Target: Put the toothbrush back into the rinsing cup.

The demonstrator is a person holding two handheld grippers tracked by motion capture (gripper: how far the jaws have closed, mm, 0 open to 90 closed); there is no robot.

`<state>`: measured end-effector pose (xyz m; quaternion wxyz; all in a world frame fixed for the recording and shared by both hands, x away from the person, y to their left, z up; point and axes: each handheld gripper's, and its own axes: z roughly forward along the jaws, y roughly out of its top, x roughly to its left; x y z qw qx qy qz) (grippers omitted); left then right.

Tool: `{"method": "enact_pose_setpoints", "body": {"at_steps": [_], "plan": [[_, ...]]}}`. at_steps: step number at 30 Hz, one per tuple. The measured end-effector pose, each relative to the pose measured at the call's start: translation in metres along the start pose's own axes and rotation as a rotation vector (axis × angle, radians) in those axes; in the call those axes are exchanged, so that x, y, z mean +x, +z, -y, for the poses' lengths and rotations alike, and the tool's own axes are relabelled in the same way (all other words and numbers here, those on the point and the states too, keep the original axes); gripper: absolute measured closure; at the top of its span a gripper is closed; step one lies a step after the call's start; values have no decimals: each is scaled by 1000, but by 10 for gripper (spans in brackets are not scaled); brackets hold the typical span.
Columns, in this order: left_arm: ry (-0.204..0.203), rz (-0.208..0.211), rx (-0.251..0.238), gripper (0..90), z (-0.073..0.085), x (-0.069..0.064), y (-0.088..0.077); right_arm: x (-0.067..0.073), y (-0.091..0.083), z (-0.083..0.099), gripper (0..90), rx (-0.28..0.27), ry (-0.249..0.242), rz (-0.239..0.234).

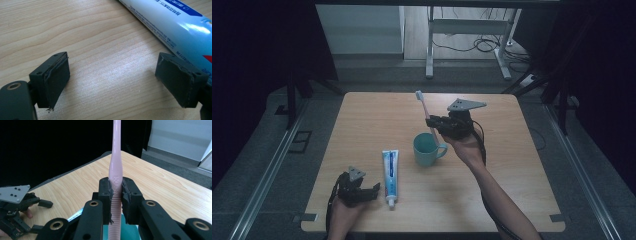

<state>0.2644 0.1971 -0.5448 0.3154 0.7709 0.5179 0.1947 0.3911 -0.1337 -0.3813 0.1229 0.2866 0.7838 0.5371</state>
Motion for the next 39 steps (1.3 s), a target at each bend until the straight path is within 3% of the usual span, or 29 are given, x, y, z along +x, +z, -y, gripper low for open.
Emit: {"method": "enact_pose_setpoints", "body": {"at_steps": [19, 39], "plan": [[5, 4, 4, 123, 0, 0, 0, 5, 29, 31, 783, 27, -14, -27], [5, 5, 4, 123, 0, 0, 0, -7, 30, 59, 776, 61, 32, -28]]}}
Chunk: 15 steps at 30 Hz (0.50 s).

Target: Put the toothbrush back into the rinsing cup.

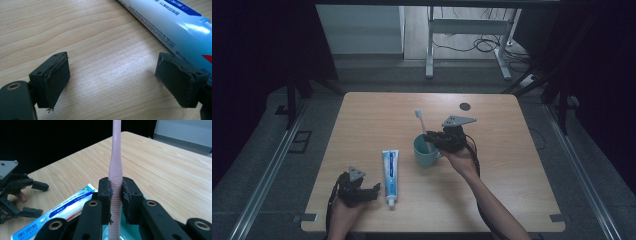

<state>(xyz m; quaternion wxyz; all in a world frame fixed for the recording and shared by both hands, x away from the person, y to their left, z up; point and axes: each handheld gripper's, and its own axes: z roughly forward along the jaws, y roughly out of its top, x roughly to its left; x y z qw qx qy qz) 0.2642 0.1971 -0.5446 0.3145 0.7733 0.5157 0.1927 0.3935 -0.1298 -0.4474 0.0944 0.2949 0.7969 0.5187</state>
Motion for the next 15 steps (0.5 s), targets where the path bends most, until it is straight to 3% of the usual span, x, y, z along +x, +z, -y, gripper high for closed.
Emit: {"method": "enact_pose_setpoints", "body": {"at_steps": [15], "plan": [[-1, -1, 0, 123, 0, 0, 0, -1, 18, 17, 772, 71, 11, 12]]}}
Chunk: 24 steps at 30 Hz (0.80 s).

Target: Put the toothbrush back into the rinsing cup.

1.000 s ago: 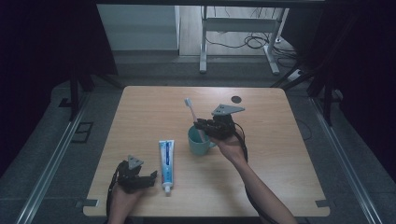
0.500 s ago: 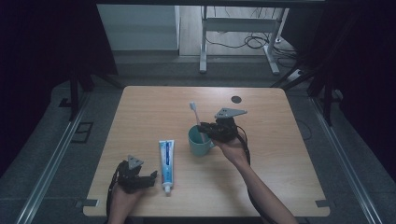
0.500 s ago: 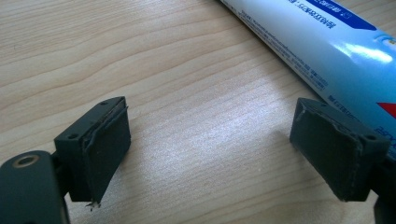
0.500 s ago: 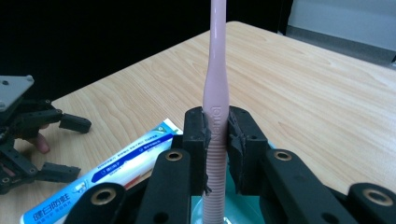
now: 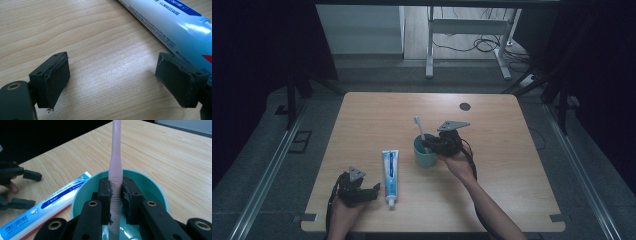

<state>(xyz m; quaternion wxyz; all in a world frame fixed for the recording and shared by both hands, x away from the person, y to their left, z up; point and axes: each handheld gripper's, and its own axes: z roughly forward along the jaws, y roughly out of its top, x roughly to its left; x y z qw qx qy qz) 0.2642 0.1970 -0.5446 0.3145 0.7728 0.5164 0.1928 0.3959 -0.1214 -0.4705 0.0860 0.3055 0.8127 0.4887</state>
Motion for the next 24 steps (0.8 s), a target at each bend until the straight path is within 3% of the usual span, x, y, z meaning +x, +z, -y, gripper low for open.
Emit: {"method": "enact_pose_setpoints", "body": {"at_steps": [11, 24], "plan": [[-3, 0, 0, 123, 0, 0, 0, -3, 7, 6, 766, 38, 18, 20], [-3, 0, 0, 123, 0, 0, 0, -1, 7, 5, 708, 39, 6, 17]]}}
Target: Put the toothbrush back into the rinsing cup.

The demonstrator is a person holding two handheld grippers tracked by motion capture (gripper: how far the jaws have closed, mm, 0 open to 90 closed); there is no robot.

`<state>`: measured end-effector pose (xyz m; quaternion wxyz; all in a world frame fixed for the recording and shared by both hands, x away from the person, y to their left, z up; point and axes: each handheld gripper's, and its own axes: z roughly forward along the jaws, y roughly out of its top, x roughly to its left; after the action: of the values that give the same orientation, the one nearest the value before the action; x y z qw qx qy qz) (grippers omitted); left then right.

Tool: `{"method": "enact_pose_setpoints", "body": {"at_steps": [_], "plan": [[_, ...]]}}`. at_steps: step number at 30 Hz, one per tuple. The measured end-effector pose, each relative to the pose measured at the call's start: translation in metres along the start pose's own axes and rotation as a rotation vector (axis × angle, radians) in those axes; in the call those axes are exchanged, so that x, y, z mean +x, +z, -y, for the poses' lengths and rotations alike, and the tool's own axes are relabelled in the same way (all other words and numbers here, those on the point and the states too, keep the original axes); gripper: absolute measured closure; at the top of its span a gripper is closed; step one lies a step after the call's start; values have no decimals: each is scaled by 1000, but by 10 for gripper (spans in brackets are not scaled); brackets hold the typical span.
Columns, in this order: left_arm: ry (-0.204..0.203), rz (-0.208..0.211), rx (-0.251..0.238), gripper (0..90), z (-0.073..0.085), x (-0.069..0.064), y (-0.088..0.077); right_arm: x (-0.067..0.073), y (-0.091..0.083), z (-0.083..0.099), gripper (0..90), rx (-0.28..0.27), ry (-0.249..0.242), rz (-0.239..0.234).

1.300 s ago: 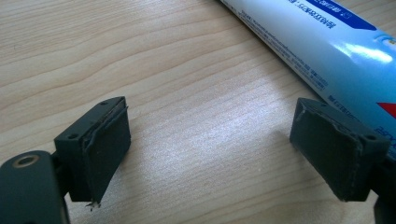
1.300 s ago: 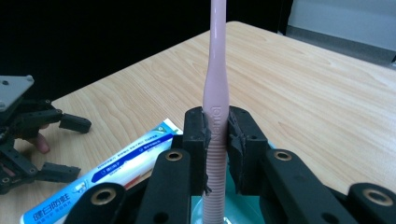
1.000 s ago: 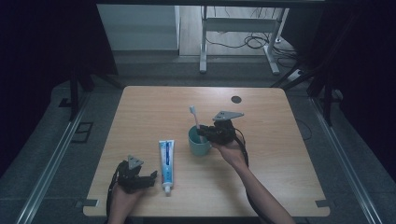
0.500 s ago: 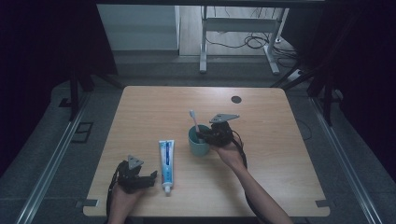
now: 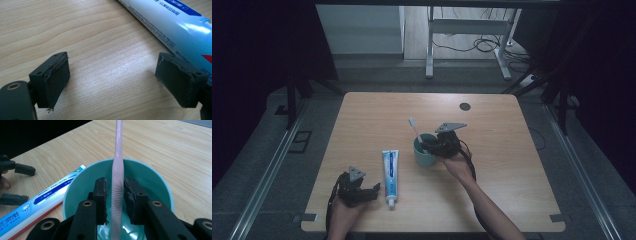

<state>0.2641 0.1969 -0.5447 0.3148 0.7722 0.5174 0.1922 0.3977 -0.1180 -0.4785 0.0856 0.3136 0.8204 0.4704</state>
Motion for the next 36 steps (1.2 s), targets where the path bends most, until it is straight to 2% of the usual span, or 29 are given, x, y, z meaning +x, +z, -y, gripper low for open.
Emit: {"method": "enact_pose_setpoints", "body": {"at_steps": [13, 17, 18, 22, 29, 36], "plan": [[4, 1, 0, 123, 0, 0, 0, 10, -9, -9, 629, -5, -49, -7], [4, 0, 0, 123, 0, 0, 0, 11, -14, -11, 574, -10, -57, -5], [4, 0, 0, 123, 0, 0, 0, 11, -16, -12, 538, -11, -63, -1], [4, 0, 0, 123, 0, 0, 0, 10, -20, -12, 492, -10, -79, 11], [4, 1, 0, 123, 0, 0, 0, 10, -28, -11, 435, -7, -89, 4], [8, 2, 1, 120, 0, 1, 0, 15, -37, -9, 384, 15, -137, -2]]}}
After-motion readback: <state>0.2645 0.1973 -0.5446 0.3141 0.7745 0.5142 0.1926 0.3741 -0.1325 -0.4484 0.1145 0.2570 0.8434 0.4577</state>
